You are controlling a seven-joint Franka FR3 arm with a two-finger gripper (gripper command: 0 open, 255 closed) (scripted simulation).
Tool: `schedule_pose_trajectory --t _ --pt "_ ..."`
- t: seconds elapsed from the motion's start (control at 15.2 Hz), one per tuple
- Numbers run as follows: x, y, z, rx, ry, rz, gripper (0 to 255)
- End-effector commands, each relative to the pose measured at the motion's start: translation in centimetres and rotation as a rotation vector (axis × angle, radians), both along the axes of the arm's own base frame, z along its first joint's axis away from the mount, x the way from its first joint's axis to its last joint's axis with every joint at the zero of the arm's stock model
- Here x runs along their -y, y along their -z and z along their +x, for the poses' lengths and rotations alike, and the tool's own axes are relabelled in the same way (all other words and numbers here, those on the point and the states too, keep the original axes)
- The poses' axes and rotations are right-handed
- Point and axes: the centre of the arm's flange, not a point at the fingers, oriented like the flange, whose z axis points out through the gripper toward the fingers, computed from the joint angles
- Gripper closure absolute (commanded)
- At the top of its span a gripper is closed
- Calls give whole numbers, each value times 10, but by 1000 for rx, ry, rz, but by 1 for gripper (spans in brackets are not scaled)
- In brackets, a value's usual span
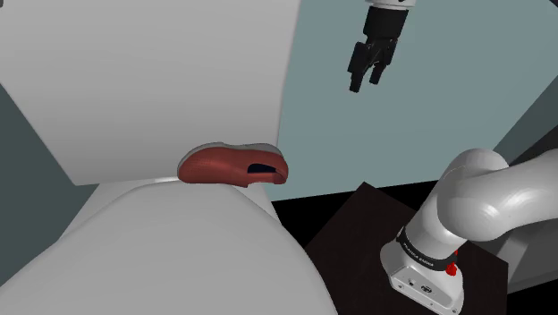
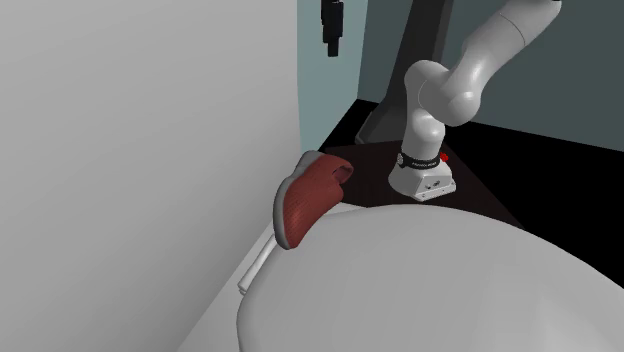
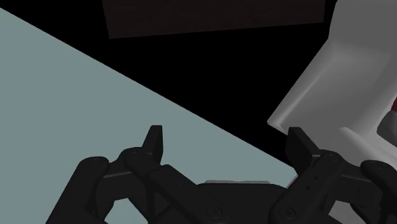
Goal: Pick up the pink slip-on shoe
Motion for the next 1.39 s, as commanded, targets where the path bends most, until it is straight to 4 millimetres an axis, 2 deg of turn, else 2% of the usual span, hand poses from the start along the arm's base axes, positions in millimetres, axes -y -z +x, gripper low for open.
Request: schedule_pose_trajectory --t 0.0,0.66,1.32 --pt "0 0 0 0 0 0 0" --pt "-134 47 -14 88 83 -67 0" --pt "-266 103 -13 176 167 -134 0"
